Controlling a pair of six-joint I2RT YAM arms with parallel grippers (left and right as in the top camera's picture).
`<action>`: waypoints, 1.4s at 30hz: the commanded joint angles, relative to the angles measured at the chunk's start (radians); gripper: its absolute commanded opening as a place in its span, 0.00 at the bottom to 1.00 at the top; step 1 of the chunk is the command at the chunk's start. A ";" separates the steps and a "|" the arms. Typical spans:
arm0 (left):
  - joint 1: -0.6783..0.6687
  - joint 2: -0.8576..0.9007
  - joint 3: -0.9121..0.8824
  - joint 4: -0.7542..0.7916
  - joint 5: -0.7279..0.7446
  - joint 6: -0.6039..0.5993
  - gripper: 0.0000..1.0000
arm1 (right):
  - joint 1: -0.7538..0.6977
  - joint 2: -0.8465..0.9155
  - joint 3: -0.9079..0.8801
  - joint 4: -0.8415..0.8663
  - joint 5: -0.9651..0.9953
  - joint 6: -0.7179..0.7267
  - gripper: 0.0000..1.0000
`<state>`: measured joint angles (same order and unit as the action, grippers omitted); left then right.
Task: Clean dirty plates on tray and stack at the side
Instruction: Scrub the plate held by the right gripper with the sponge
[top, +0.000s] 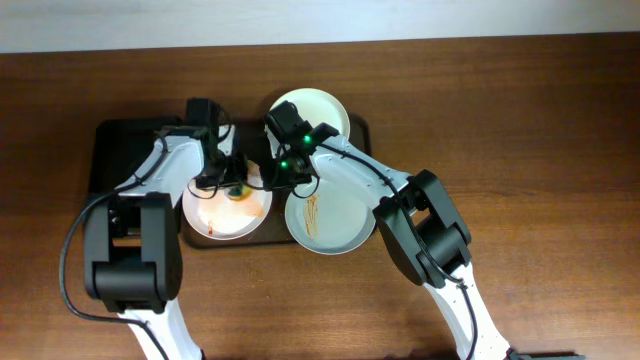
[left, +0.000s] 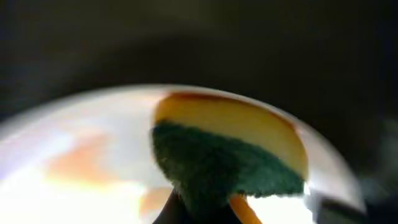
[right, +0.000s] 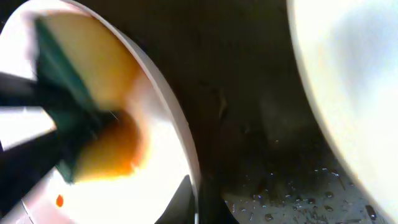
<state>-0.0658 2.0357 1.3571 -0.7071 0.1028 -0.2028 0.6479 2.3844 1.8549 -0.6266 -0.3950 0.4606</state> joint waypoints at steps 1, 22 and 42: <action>0.010 0.084 -0.053 -0.063 -0.463 -0.325 0.01 | 0.006 0.006 -0.003 0.003 -0.040 0.000 0.04; 0.075 0.084 -0.049 -0.115 -0.314 -0.235 0.01 | 0.006 0.006 -0.003 0.002 -0.043 0.000 0.04; 0.079 0.084 0.036 -0.119 0.009 0.011 0.01 | 0.006 0.006 -0.003 0.002 -0.043 0.000 0.04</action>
<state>0.0170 2.0571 1.4139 -0.7990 0.0566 -0.1684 0.6418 2.3859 1.8549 -0.6254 -0.4084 0.4644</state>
